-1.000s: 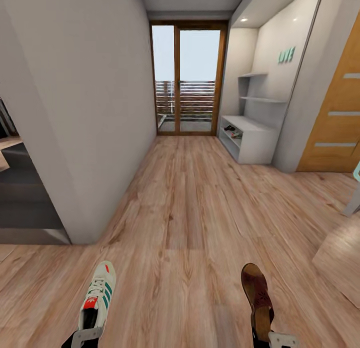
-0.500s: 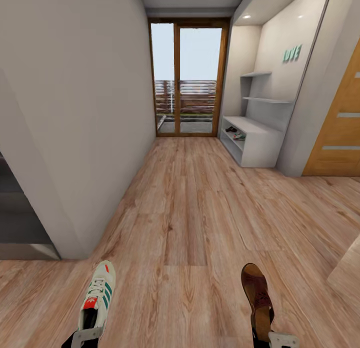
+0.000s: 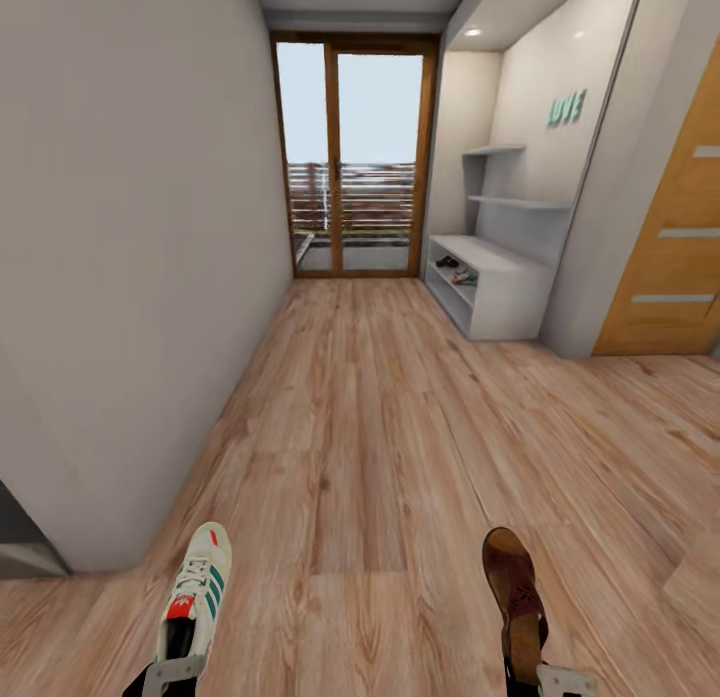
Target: Pick up the two gym shoes and the two sandals from the corridor floor and place them onto the hallstand (shoe rack) in the corridor, making sure they are on the rack and not on the floor. Arrange them so the two gym shoes are next to each other and the two sandals are next to each other.
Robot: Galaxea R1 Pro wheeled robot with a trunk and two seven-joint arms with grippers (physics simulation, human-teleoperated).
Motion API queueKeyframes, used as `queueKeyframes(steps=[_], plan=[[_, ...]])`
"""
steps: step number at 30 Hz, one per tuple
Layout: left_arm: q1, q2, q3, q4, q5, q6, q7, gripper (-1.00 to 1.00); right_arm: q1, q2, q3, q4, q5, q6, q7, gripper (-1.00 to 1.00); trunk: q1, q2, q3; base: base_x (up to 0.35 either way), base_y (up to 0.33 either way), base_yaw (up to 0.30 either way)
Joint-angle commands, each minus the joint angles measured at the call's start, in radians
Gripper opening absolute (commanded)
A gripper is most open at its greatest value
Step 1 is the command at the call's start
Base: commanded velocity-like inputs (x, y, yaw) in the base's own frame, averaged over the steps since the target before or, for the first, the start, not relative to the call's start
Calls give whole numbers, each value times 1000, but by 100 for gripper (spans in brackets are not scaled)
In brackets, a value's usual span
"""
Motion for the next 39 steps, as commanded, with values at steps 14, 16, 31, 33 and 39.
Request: queueKeyframes(steps=[14, 16, 31, 33, 39], plan=[[-1, 0, 8, 1, -9, -3, -4, -100, -1, 0, -1, 1, 6, -3, -4, -100, 0, 0, -1, 338, 0, -2], [-1, 0, 9, 1, -9, -3, -4, -100, -1, 0, -1, 1, 6, -3, -4, -100, 0, 0, -1, 338, 0, 0], [-1, 0, 8, 1, -9, -3, -4, -100, -1, 0, -1, 1, 6, -3, -4, -100, 0, 0, -1, 338, 0, 0], [-1, 0, 9, 1, -8, -3, -4, -100, -1, 0, -1, 1, 6, -3, -4, -100, 0, 0, -1, 338, 0, 0], [-1, 0, 9, 1, -9, -3, -4, -100, -1, 0, -1, 1, 6, -3, -4, -100, 0, 0, -1, 338, 0, 0]])
